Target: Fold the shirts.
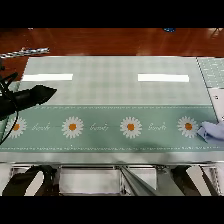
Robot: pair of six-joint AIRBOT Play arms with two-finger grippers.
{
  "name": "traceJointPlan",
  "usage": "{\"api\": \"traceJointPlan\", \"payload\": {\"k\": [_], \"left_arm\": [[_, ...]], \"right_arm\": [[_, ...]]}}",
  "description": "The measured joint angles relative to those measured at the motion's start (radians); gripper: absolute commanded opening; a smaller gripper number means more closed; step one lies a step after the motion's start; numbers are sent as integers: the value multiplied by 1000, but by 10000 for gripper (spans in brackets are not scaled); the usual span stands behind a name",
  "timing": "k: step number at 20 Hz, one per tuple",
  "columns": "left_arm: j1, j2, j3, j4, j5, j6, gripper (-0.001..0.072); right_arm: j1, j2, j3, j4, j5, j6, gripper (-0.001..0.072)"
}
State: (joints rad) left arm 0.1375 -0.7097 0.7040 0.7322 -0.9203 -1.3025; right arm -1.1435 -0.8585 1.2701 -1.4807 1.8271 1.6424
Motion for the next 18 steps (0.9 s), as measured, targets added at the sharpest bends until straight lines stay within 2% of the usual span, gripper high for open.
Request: {"api": "traceJointPlan", "payload": {"k": [2, 3, 4, 6, 10, 11, 12, 13, 14, 16, 18], "left_arm": [[0, 0, 0, 0, 4, 5, 20], [0, 0, 0, 0, 5, 11, 20], [0, 0, 0, 0, 6, 17, 20], [0, -5, 0, 0, 19, 26, 19], [0, -55, 2, 0, 71, 35, 19], [0, -81, 10, -2, 85, 35, 19], [0, -116, 28, -4, 92, 36, 19], [0, -152, 56, -5, 98, 36, 19], [-1, -190, 100, -7, 101, 37, 19], [-11, -274, 237, -8, 95, 41, 18], [-45, -351, 406, -10, 72, 47, 18]], "right_arm": [[-44, 45, -117, -115, 1, 1, 35], [-58, 61, -168, -173, 1, 8, 179], [-68, 70, -209, -229, 3, 20, 388], [-80, 82, -275, -322, 6, 37, 414], [-90, 88, -308, -402, -63, 40, 406], [-91, 89, -295, -391, -100, 40, 382], [-92, 87, -274, -352, -143, 40, 280], [-92, 81, -245, -287, -194, 38, 122], [-92, 69, -204, -184, -254, 29, 19], [-49, 29, -111, 98, -377, -56, 19], [93, -21, -1, 343, -510, -138, 19]]}}
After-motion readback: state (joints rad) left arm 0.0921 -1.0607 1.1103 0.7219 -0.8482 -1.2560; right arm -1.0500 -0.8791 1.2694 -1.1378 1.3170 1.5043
